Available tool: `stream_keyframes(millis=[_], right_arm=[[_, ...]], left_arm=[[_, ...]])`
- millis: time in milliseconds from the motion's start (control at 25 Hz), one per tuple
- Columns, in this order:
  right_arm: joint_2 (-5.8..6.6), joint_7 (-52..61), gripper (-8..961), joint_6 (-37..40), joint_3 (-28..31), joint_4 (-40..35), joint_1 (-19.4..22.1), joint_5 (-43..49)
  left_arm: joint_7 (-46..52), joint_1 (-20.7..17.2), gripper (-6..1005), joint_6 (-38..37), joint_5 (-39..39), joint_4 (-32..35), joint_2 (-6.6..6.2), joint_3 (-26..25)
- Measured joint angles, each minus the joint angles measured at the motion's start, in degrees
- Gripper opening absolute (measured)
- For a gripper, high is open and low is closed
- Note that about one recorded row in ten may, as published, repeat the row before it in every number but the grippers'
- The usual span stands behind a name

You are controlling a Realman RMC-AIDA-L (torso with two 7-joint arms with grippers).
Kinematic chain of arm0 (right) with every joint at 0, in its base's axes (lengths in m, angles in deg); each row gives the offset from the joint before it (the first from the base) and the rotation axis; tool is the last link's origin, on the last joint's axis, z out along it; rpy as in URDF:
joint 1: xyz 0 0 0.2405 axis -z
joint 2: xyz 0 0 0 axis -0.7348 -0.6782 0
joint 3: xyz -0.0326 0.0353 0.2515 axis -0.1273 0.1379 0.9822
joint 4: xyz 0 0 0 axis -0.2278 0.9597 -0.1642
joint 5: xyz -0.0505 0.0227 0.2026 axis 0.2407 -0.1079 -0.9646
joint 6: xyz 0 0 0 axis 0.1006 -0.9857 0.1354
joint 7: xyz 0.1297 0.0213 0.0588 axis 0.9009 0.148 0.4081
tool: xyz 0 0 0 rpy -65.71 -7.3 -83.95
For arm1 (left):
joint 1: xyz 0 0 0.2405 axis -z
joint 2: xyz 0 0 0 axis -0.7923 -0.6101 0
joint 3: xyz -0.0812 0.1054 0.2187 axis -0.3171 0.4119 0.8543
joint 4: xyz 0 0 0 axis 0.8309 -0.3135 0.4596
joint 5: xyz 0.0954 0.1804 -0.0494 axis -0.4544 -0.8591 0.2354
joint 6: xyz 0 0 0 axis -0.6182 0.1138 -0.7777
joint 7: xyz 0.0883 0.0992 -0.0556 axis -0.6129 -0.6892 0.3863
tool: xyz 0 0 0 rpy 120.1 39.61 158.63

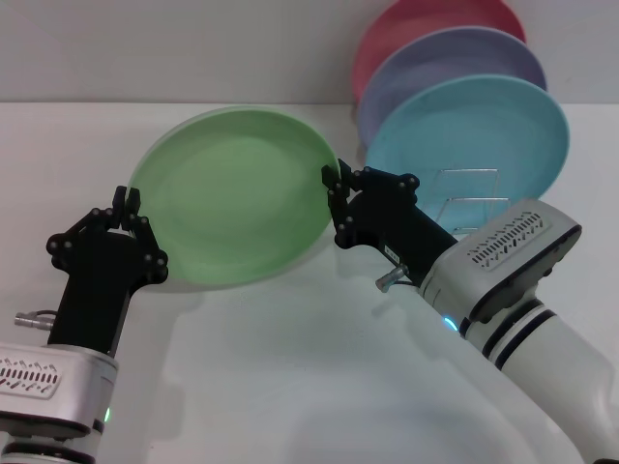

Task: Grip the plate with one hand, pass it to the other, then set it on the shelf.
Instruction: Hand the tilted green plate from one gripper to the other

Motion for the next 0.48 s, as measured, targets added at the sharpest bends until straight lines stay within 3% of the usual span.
stream_keyframes(millis=[480], right_arm=[[0.0, 0.0, 85, -0.11, 0.08, 0.0, 0.0, 0.03]], left_arm=[[0.0, 0.09, 34, 0.0, 0.0, 0.0, 0.0, 0.09]])
